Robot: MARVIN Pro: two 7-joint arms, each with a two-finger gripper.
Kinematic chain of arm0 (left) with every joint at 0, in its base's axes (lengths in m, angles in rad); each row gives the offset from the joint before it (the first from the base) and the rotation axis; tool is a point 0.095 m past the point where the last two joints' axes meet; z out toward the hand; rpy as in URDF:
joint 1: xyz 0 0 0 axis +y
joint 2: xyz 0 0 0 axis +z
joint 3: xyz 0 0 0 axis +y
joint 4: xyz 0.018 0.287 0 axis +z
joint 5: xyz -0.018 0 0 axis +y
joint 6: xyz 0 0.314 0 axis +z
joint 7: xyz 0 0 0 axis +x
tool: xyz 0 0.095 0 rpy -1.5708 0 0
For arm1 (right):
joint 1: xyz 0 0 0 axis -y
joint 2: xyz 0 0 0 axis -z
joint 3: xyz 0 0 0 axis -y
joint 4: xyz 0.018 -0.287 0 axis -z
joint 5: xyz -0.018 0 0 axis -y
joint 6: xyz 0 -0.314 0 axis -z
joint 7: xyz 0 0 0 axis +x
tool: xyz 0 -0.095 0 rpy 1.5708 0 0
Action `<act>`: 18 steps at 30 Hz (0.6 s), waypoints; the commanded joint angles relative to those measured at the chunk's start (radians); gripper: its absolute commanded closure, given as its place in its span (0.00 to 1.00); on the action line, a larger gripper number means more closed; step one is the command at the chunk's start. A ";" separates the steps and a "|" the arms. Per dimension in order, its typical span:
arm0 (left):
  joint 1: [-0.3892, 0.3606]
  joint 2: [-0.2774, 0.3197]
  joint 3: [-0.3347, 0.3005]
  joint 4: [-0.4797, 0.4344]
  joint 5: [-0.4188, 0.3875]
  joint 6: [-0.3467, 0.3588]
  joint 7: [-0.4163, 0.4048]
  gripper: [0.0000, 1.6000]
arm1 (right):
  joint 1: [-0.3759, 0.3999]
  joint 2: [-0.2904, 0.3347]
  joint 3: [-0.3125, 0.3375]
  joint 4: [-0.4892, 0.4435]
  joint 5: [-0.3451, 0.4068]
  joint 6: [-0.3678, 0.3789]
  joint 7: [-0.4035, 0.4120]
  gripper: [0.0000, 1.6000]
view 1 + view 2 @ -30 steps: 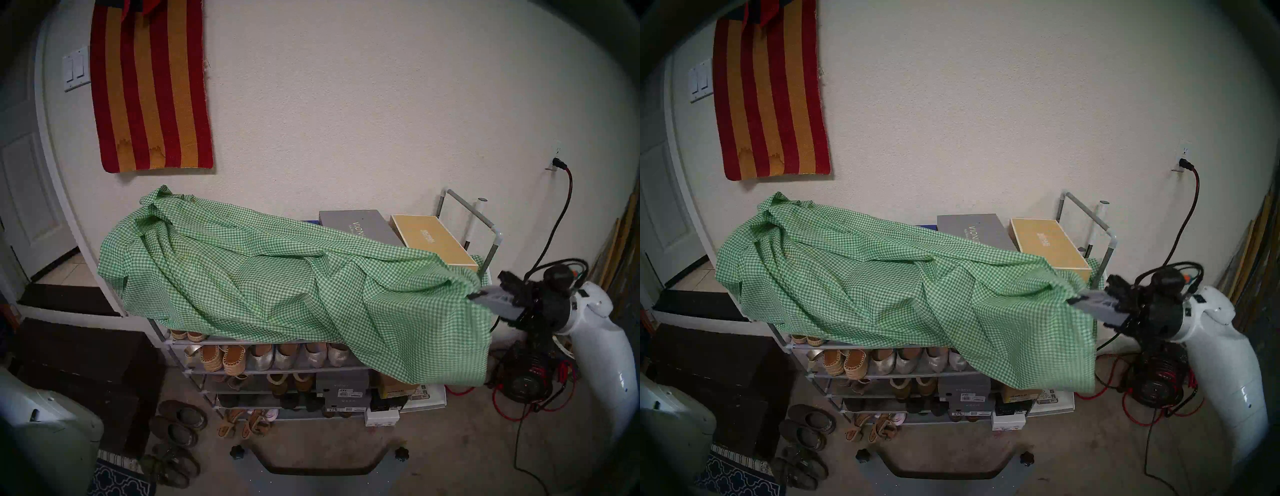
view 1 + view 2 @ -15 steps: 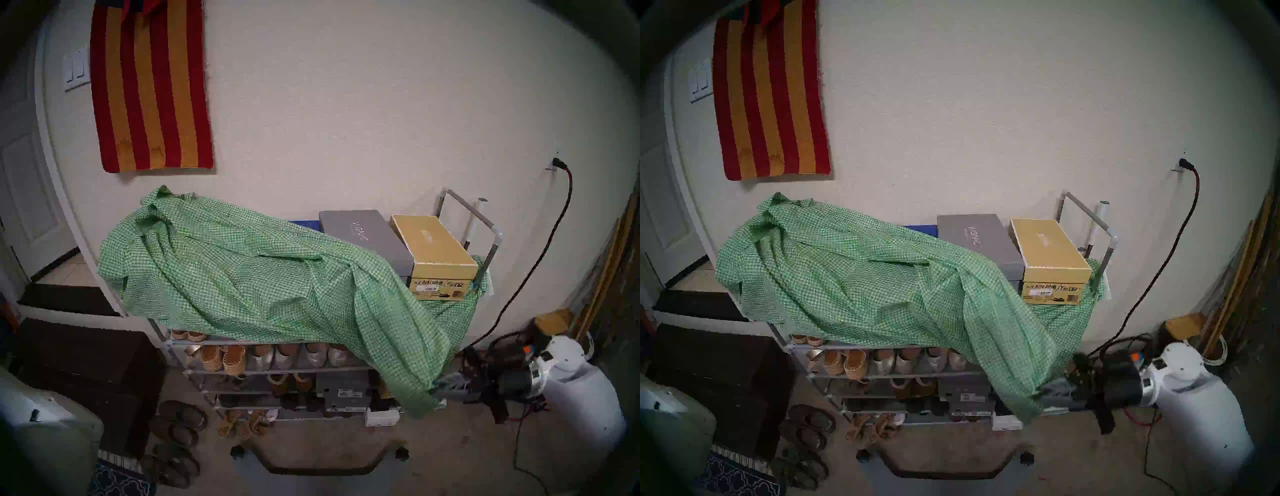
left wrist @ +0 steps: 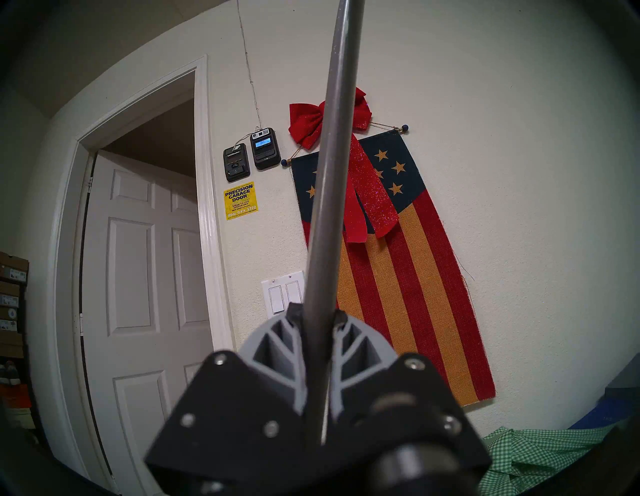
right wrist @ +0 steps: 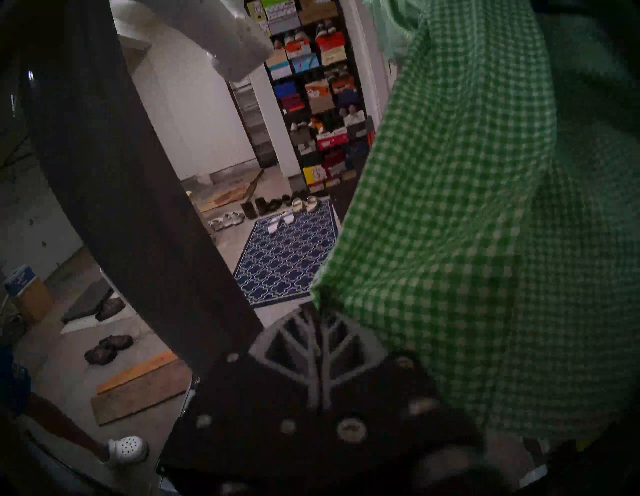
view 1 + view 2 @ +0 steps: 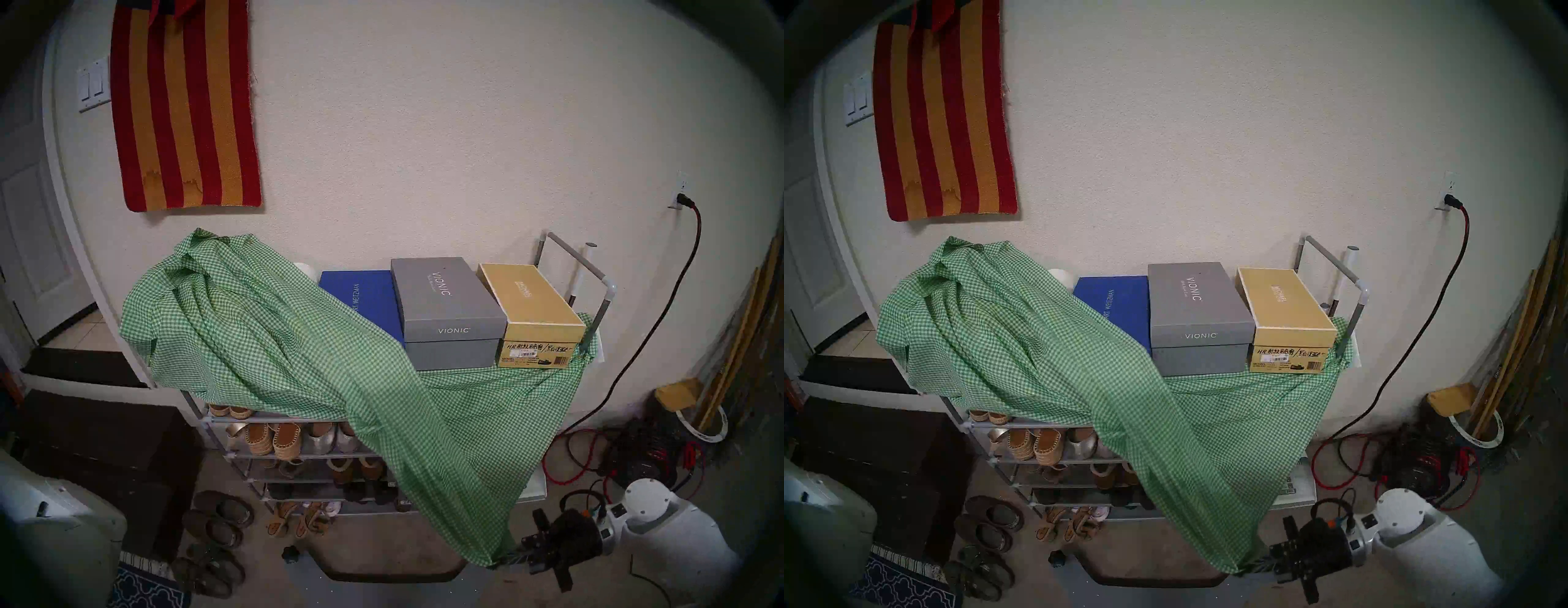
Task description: Lift the object off the cloth, cover the shoe rack with the cloth, put the object back
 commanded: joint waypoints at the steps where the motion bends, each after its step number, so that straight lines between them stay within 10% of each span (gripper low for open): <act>1: -0.005 0.002 0.001 0.001 0.004 -0.002 -0.007 1.00 | 0.111 -0.075 -0.079 0.124 -0.149 -0.041 -0.077 1.00; 18: -0.004 0.001 0.001 0.000 0.001 -0.001 -0.003 1.00 | 0.263 -0.206 -0.131 0.434 -0.478 -0.003 -0.401 1.00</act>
